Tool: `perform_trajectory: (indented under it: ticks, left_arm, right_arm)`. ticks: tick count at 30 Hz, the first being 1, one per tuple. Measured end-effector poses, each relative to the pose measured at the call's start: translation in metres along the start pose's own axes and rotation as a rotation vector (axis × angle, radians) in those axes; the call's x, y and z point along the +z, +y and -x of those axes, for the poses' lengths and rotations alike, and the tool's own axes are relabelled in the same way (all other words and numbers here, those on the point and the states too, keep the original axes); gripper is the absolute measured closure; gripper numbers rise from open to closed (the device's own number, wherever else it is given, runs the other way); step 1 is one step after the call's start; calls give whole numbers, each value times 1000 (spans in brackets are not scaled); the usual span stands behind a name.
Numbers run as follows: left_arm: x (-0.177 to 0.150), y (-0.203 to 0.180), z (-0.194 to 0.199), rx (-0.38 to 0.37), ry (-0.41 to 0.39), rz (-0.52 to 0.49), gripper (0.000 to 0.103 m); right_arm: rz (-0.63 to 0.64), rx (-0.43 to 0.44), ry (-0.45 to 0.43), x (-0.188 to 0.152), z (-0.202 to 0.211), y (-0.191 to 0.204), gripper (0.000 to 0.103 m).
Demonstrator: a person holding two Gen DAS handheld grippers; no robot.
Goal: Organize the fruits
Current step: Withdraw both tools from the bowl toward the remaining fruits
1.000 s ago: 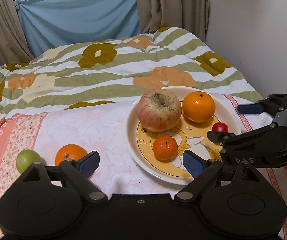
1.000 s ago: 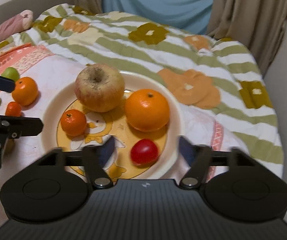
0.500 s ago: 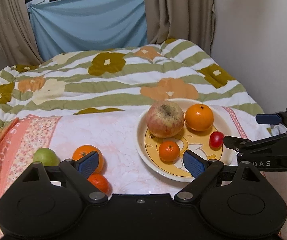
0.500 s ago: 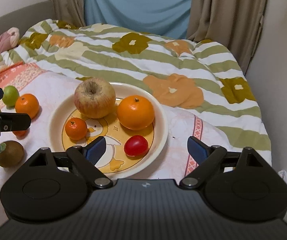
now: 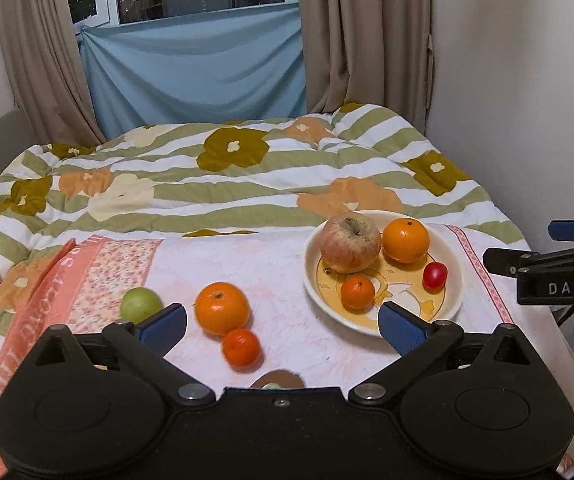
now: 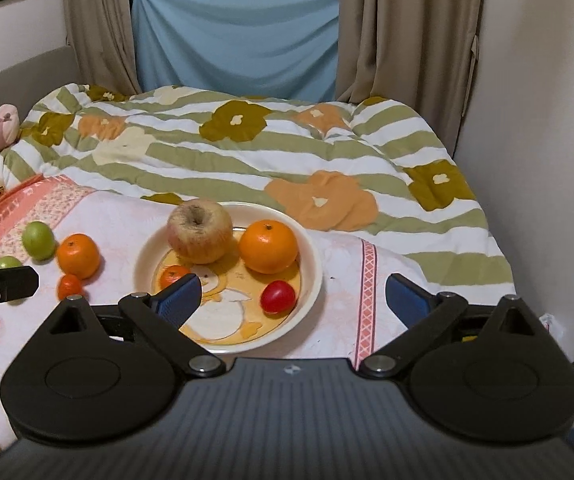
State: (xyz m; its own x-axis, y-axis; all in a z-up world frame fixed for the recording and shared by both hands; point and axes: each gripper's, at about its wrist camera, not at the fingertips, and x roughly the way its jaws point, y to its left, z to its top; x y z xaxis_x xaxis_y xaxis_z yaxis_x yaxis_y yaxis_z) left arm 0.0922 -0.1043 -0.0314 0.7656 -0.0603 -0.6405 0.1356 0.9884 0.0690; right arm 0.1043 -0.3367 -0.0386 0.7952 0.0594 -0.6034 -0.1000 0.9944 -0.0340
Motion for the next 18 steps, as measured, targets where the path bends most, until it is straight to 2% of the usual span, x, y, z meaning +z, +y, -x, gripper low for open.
perform_trajectory:
  ticks: [9, 18]
  left_arm:
    - [-22, 33, 45, -24, -37, -3, 0]
    - [-47, 74, 64, -45, -39, -1, 0]
  right_arm:
    - [-51, -1, -15, -7, 49, 40, 0]
    - [-83, 32, -12, -20, 71, 93, 0]
